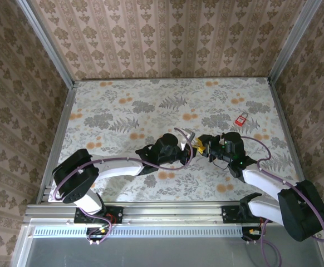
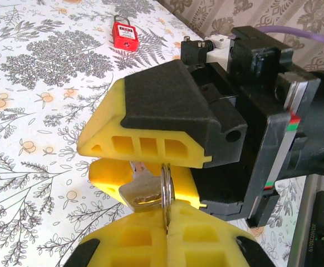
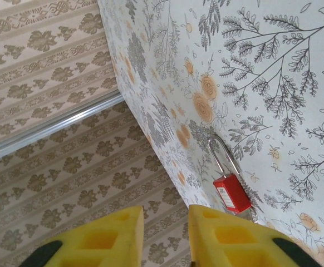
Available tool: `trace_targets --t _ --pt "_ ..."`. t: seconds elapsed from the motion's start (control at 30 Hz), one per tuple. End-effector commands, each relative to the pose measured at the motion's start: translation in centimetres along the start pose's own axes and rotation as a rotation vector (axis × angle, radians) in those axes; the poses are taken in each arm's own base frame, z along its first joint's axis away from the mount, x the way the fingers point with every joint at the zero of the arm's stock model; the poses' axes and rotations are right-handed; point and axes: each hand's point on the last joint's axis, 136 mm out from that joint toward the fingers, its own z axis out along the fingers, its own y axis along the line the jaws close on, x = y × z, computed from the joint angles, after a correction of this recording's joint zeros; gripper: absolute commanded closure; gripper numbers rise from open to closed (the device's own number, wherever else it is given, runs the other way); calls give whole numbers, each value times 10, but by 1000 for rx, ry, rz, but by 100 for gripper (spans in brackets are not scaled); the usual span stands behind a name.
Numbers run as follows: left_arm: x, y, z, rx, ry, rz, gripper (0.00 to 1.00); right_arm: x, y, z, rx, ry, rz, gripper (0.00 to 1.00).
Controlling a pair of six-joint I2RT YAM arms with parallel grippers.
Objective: Unlock with the key
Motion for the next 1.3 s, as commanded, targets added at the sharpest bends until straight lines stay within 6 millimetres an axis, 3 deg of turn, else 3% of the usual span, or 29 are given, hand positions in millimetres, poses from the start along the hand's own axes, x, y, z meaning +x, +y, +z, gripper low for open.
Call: trace_targets --t 0.0,0.27,0.4,0.47,0.5,0.53,0.6,0.77,0.87,1.03,1.27 --pt "-15 -10 -9 41 -52 5 100 -7 -8 -4 21 -42 -5 79" --pt "-8 -1 -16 26 -54 -2 100 -8 -11 -6 44 -54 -31 100" --pt "-2 5 -20 29 -46 -39 99 -6 -2 -7 33 -46 -74 100" --pt "-1 8 -26 38 -59 -87 54 -4 4 -7 22 -43 -107 100" --pt "-3 10 -30 42 -75 -119 40 -4 8 -8 12 -46 -123 100" --pt "-5 14 -35 42 -87 -167 30 -4 13 -9 -5 -53 -151 100" --pt "-17 15 -47 79 -123 -269 22 -4 29 -13 -53 -75 -220 100" --pt "-56 -8 -65 255 -204 -442 19 2 78 -26 -209 -136 -416 100" --pt "-68 -11 -67 305 -234 -494 19 8 93 -30 -256 -138 -460 100" --pt "-71 -8 -60 362 -246 -550 22 16 102 -30 -294 -123 -474 100" --pt "-79 -1 -49 457 -286 -614 33 25 99 -27 -294 -111 -481 100"
